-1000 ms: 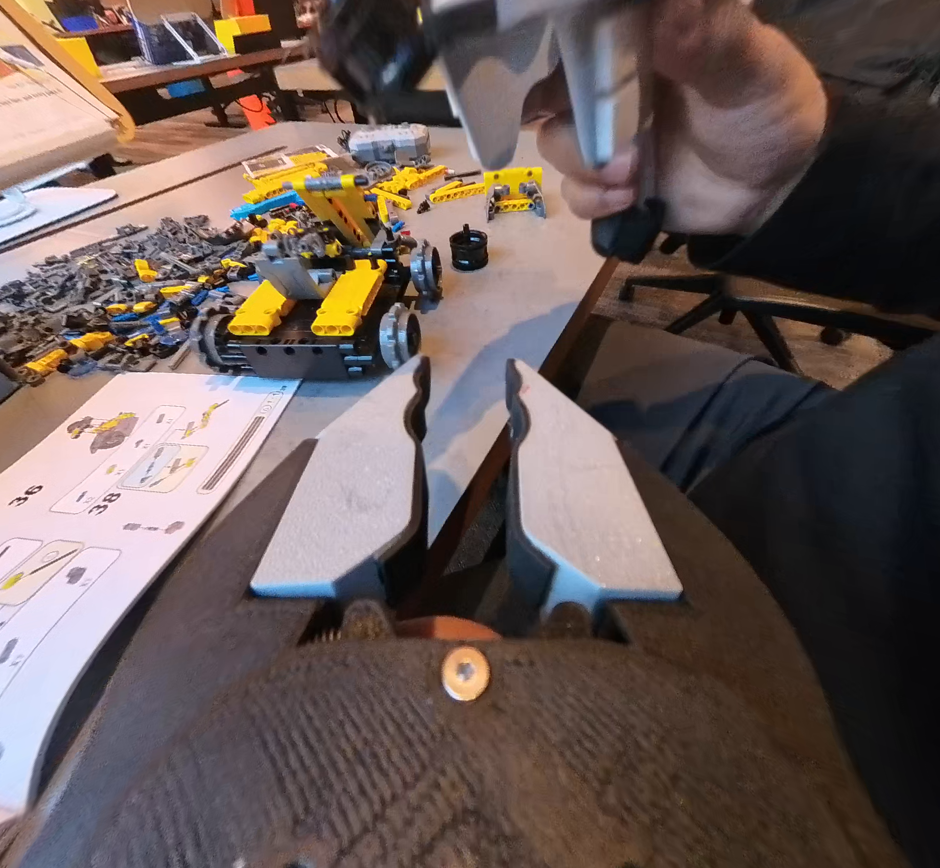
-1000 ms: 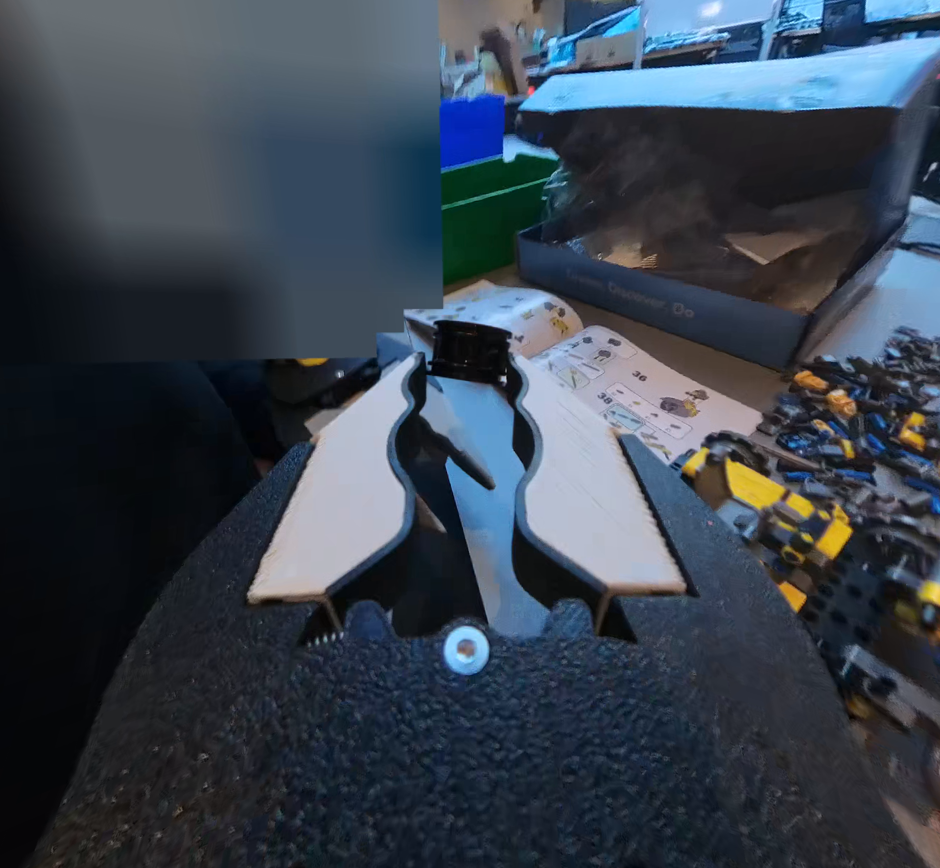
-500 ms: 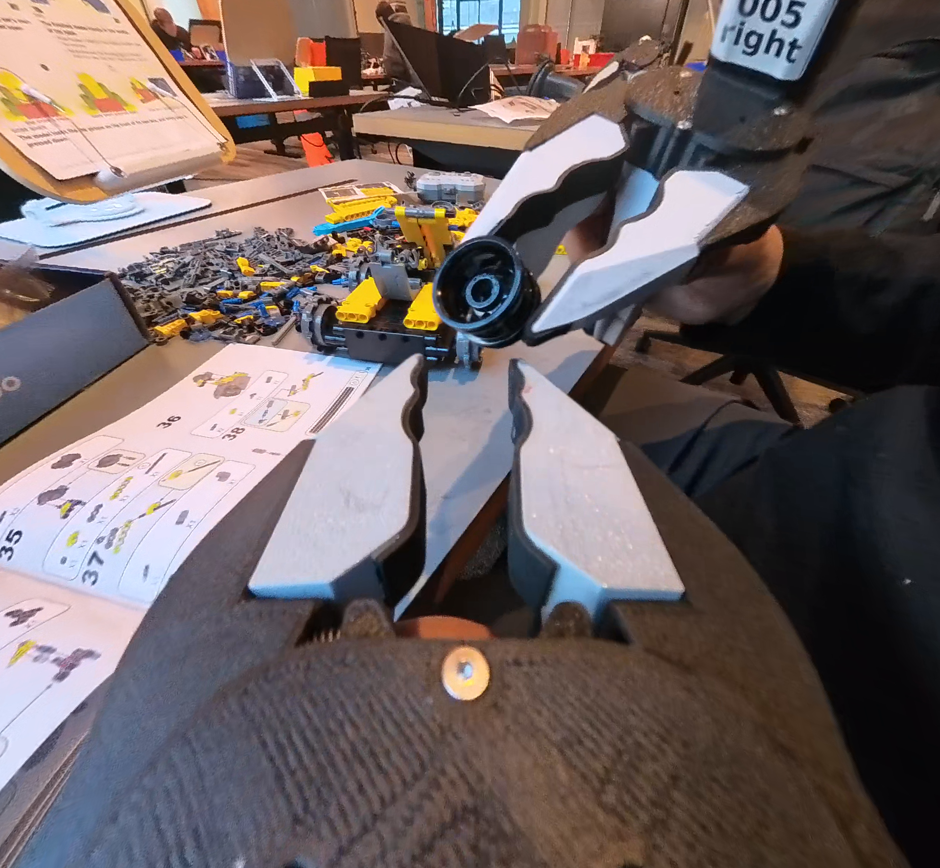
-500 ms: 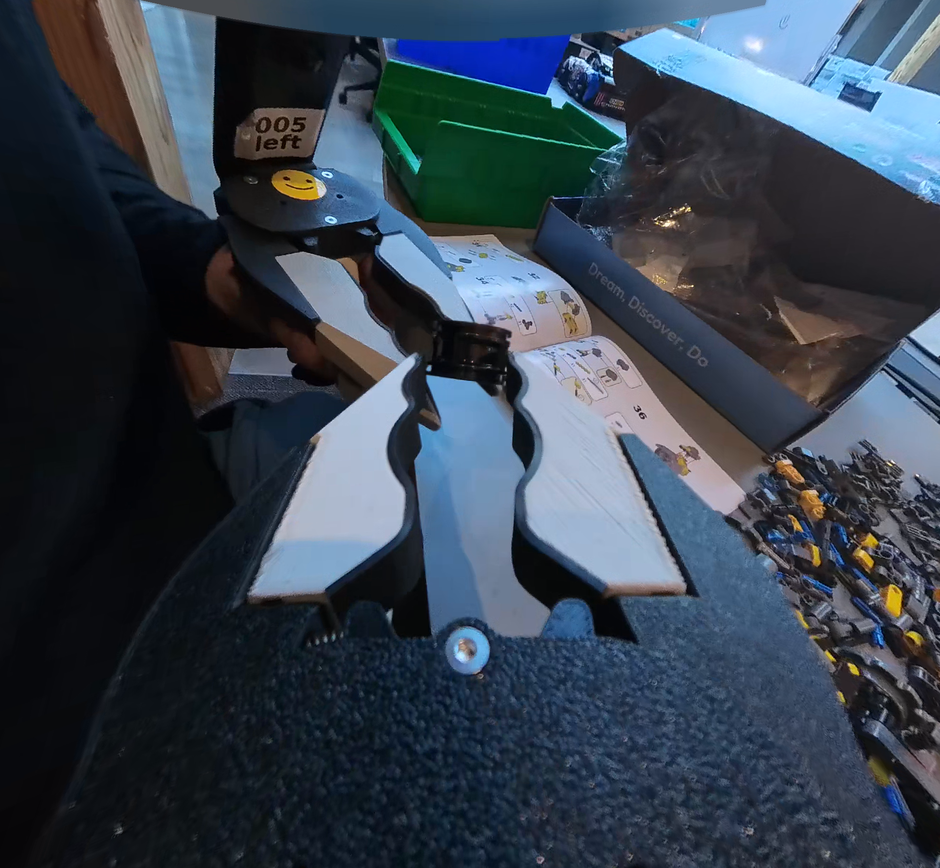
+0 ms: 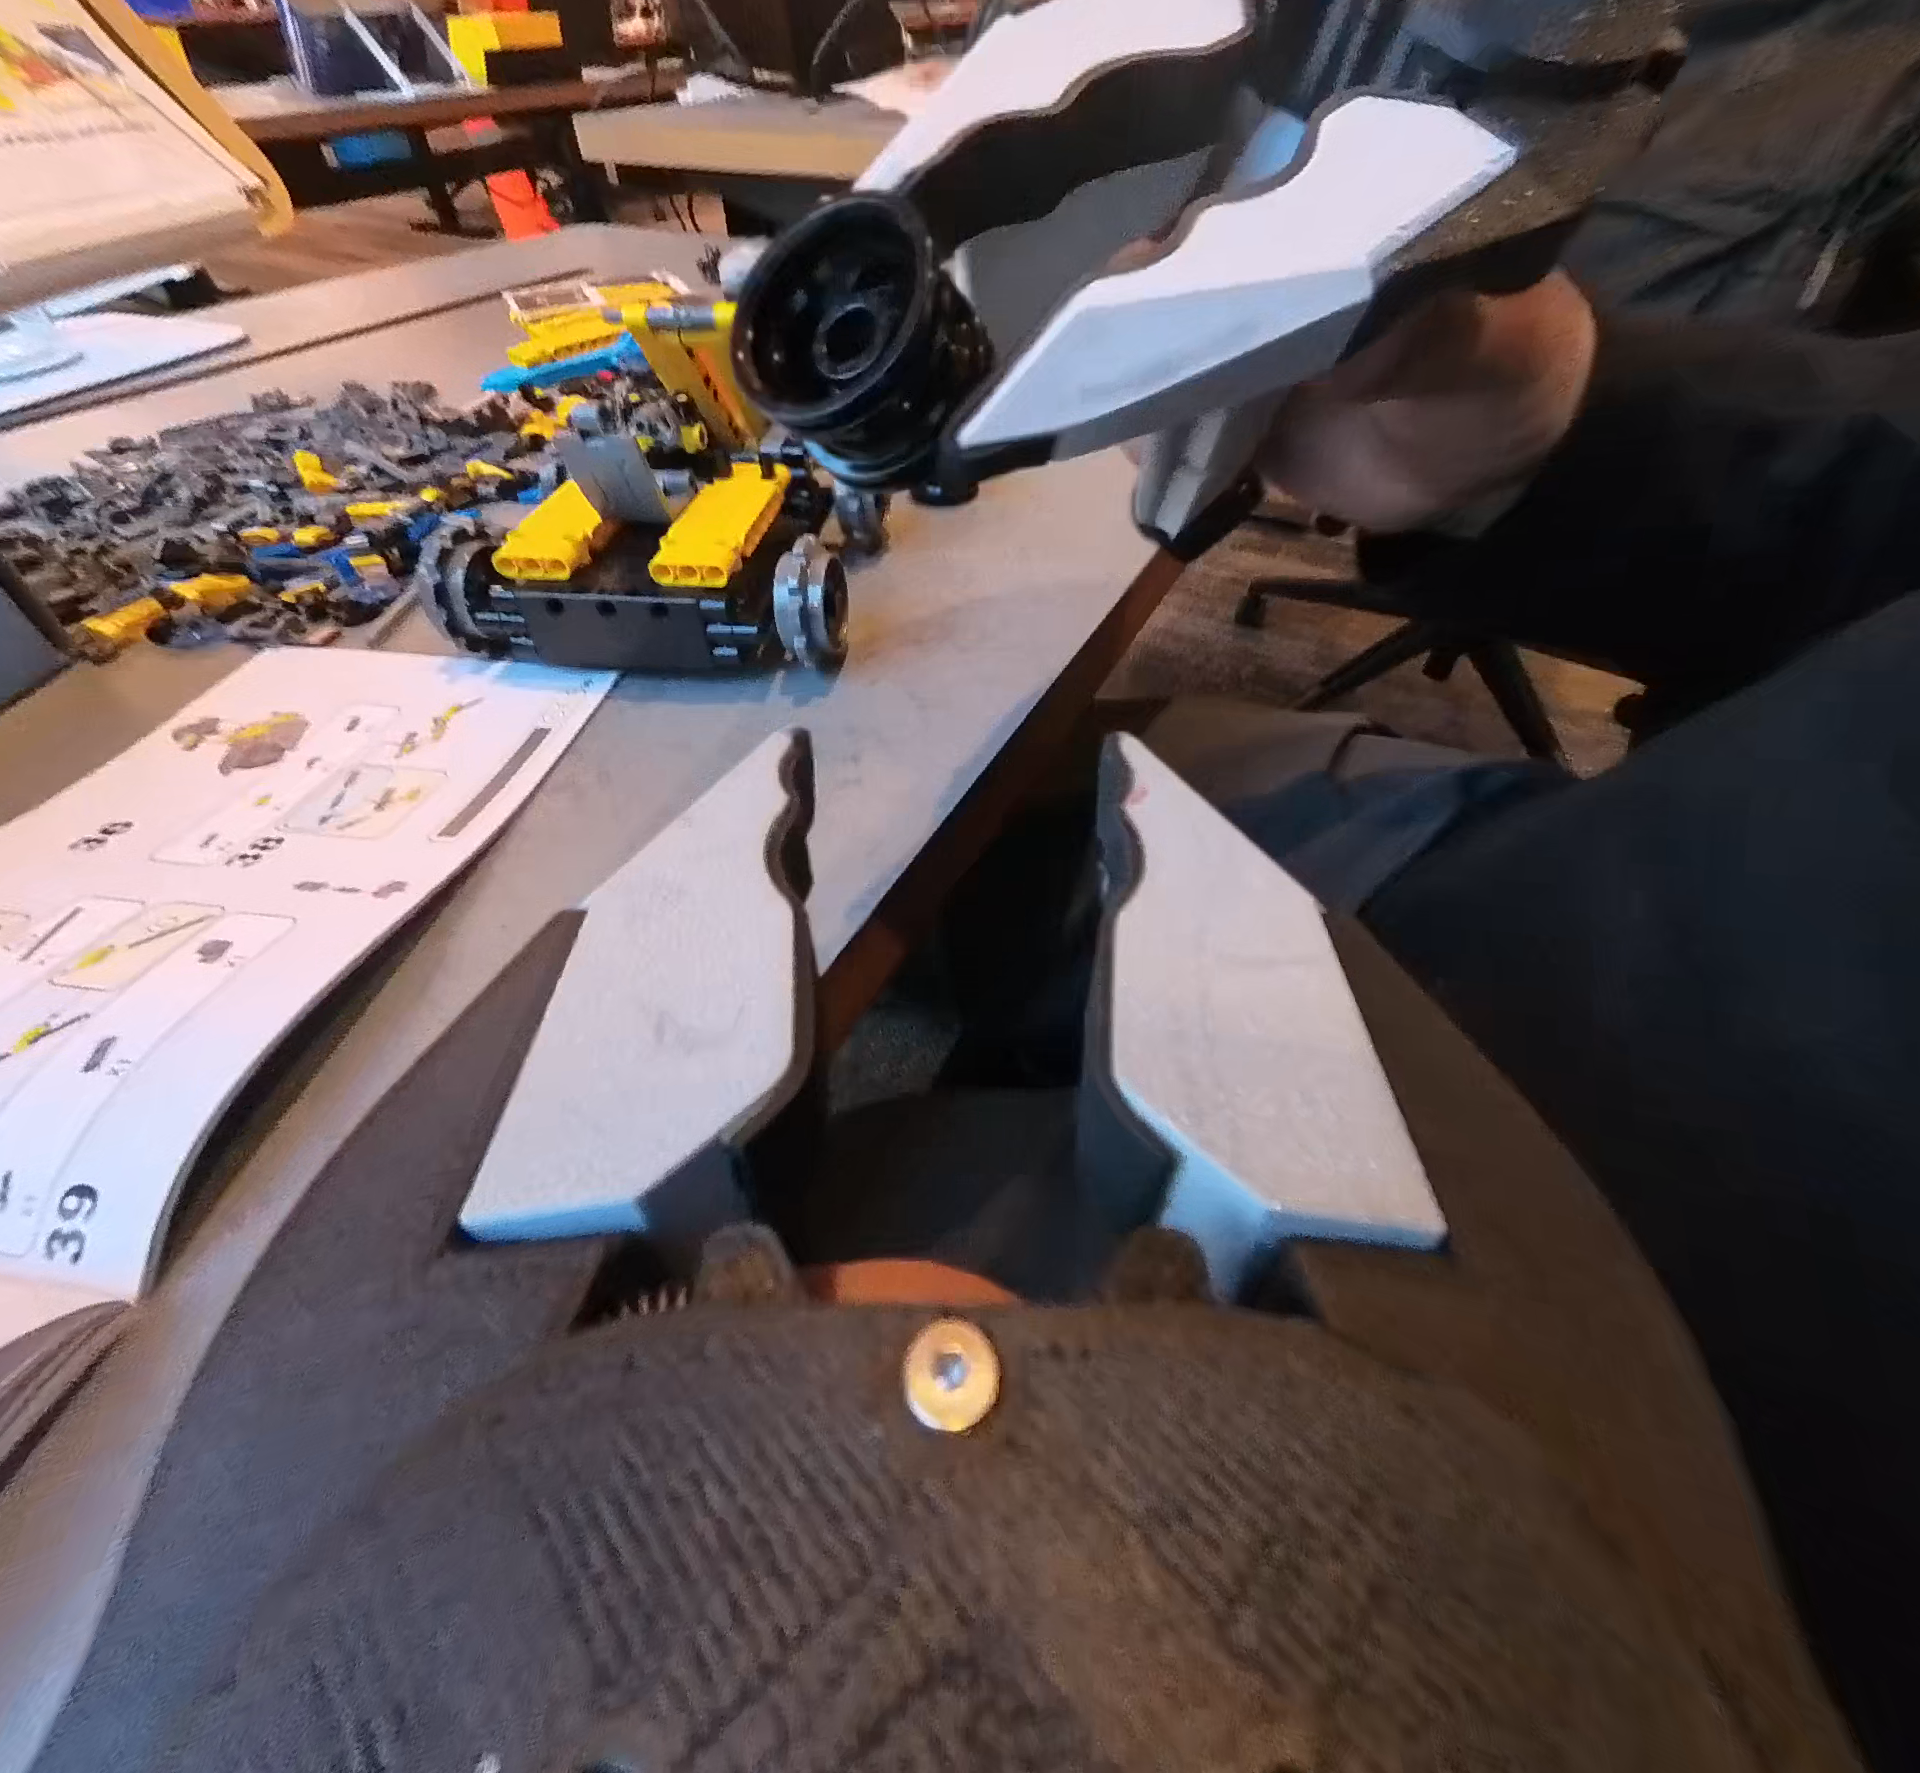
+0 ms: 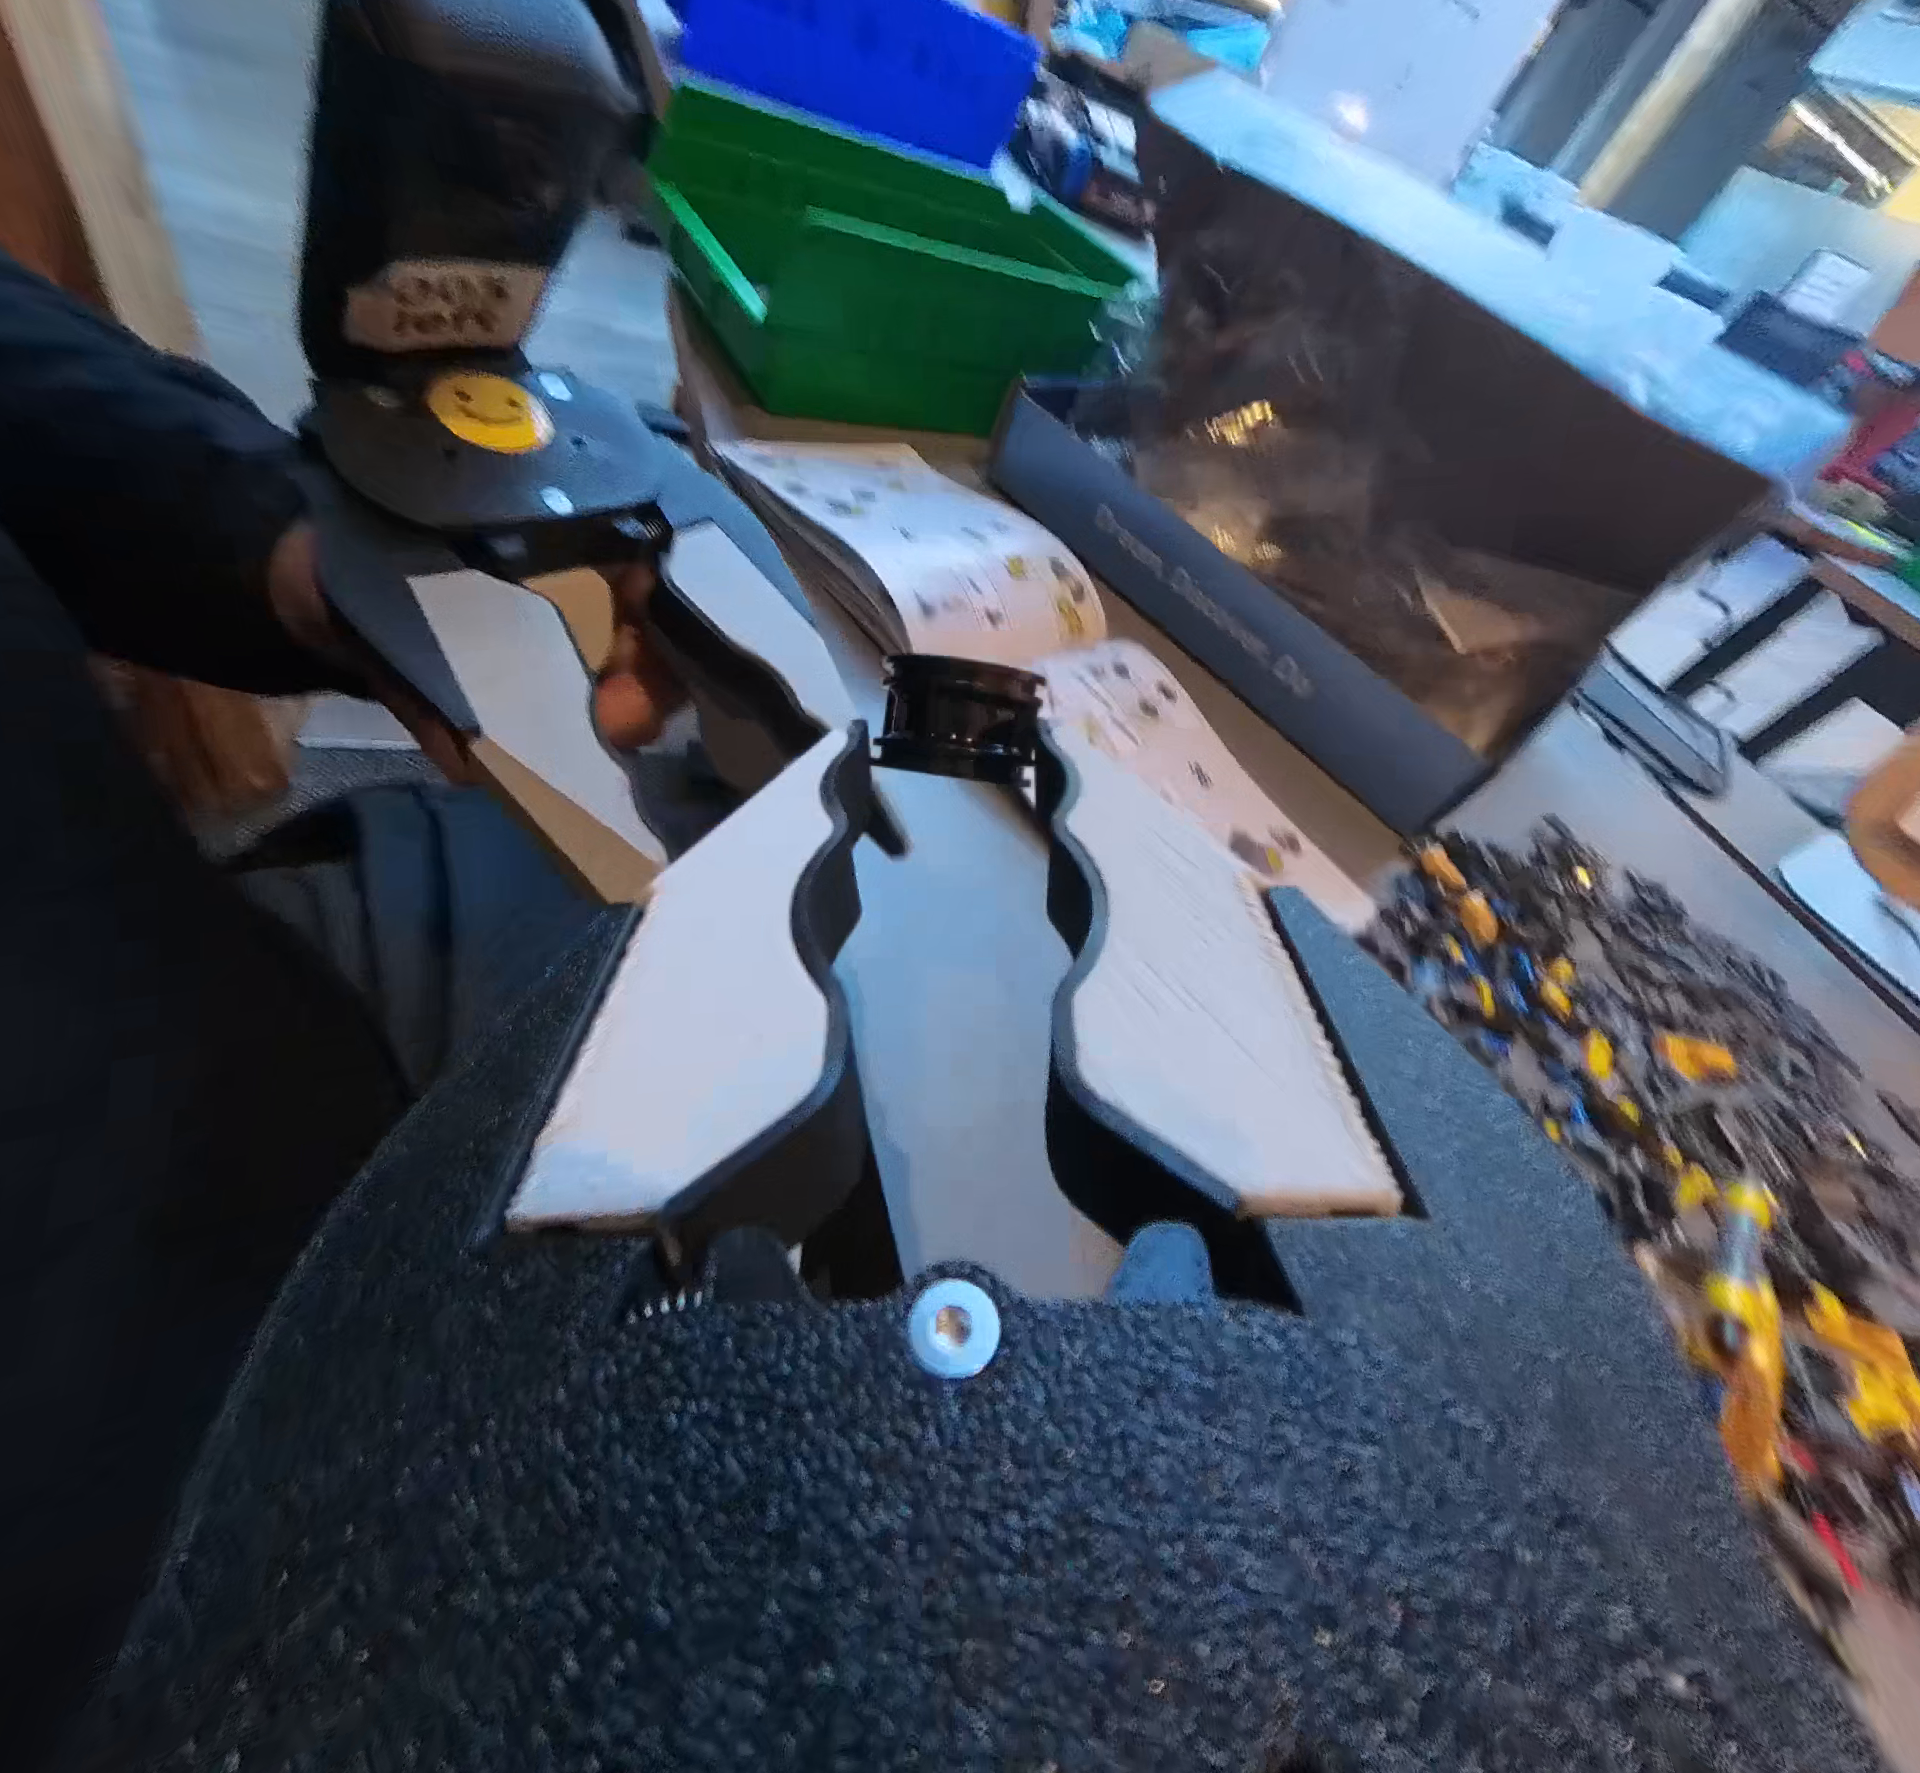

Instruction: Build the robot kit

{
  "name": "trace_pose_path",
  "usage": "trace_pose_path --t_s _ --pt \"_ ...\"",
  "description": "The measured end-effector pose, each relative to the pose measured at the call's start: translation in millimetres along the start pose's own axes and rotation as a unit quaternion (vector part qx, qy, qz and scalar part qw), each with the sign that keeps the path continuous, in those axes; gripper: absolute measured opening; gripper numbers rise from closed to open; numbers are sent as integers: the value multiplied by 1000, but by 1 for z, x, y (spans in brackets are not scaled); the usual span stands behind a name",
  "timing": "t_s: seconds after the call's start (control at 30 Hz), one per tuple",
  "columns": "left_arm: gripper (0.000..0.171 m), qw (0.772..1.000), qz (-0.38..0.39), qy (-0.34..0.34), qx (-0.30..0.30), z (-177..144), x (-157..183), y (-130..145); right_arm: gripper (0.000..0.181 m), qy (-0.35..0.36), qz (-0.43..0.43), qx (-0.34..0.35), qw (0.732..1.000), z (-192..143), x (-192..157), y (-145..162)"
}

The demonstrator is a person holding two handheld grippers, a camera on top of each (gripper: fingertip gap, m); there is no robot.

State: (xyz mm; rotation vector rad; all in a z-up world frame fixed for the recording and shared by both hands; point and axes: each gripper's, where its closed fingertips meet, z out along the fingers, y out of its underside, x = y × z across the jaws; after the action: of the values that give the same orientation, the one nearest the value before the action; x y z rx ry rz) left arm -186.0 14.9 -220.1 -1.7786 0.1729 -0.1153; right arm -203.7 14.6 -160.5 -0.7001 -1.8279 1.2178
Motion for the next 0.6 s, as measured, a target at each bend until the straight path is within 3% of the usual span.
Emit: trace_pose_path --t_s 0.2,0.37,0.5,0.6 --pt "56 999 -31 -14 -18 10 -6 11 31 42 18 -114 992 -7 2 69" --pt "55 997 -67 -31 -30 -2 -10 21 31 38 55 -143 987 10 5 87" --pt "52 994 -57 -88 -35 -22 -20 25 32 24 3 -212 977 31 1 105" --pt "52 992 -67 -106 -33 -32 -26 24 32 17 -16 -225 974 43 -2 102"
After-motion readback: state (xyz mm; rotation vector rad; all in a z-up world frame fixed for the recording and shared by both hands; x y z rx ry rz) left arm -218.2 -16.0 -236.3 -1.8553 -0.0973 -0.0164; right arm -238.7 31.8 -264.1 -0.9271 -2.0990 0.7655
